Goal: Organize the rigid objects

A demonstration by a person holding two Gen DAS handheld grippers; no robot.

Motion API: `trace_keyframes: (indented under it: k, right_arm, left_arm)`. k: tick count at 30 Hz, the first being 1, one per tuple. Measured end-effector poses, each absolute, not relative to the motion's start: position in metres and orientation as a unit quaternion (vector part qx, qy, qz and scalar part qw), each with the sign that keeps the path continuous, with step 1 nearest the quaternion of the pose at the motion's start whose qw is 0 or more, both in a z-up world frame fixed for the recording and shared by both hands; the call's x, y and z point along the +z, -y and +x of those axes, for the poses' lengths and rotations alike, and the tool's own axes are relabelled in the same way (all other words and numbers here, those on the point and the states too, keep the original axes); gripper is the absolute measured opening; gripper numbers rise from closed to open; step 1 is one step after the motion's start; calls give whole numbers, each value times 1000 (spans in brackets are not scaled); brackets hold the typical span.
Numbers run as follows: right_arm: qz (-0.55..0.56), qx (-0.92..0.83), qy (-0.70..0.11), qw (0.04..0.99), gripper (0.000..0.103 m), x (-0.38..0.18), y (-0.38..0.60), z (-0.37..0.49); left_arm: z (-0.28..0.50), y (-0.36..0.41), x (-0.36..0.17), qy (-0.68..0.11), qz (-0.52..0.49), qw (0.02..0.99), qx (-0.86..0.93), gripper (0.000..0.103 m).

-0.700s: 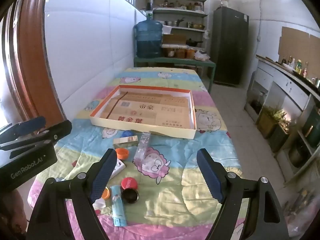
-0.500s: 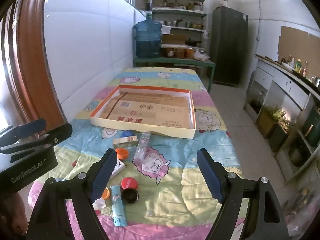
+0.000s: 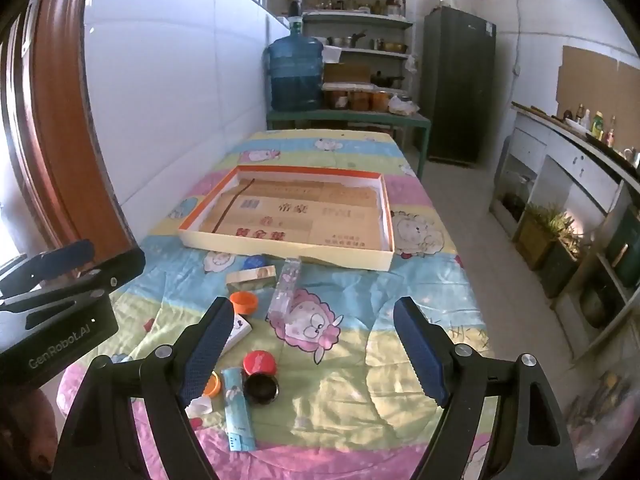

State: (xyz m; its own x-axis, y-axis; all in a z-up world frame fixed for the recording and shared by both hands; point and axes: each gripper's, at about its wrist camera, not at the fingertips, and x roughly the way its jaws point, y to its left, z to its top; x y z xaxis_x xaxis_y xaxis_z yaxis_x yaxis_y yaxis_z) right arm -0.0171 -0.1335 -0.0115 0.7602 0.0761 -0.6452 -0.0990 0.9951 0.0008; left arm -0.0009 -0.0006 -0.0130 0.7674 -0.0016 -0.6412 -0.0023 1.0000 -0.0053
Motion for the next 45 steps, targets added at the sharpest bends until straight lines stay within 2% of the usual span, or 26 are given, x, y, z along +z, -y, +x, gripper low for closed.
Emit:
trace_keyframes:
  k: [45]
  right_arm:
    - [-16, 51, -361, 931, 83, -29, 127, -8]
  left_arm:
    - [7, -8, -20, -352, -13, 936, 9, 60]
